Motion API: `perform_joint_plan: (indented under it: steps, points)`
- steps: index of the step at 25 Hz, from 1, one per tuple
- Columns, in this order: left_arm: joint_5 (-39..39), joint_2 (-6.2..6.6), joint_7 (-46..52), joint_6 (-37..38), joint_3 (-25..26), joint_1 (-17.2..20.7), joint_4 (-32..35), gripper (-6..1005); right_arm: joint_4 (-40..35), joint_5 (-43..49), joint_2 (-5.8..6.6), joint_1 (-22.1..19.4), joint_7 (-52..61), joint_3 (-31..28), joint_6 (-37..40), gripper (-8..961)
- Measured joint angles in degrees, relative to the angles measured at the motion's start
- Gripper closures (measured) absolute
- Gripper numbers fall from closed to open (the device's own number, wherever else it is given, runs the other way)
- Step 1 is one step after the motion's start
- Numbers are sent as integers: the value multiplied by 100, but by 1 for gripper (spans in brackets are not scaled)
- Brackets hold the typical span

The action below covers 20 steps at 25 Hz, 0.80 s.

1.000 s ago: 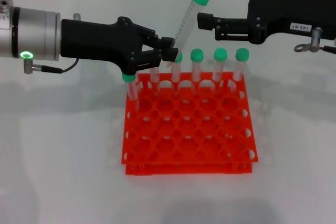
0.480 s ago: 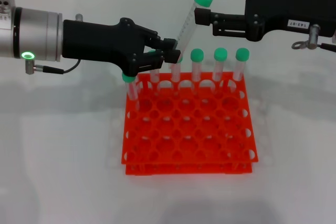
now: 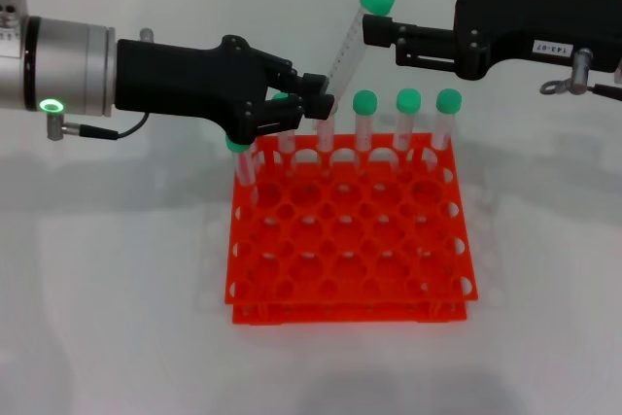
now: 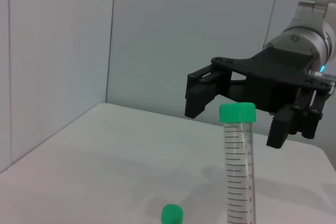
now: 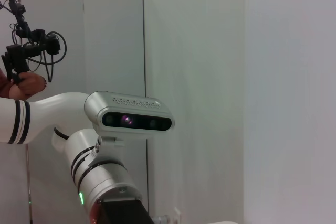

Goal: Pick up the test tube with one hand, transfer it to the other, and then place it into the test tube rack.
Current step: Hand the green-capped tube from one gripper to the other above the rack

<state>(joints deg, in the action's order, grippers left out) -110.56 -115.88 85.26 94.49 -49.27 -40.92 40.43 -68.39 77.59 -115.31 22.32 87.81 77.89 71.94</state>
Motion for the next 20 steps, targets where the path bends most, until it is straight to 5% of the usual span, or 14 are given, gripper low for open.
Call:
perform_joint_plan:
  steps: [20]
  points:
    - [0, 9, -1, -4, -6, -20, 0, 810, 7, -30, 0, 44, 0, 7, 5, 385]
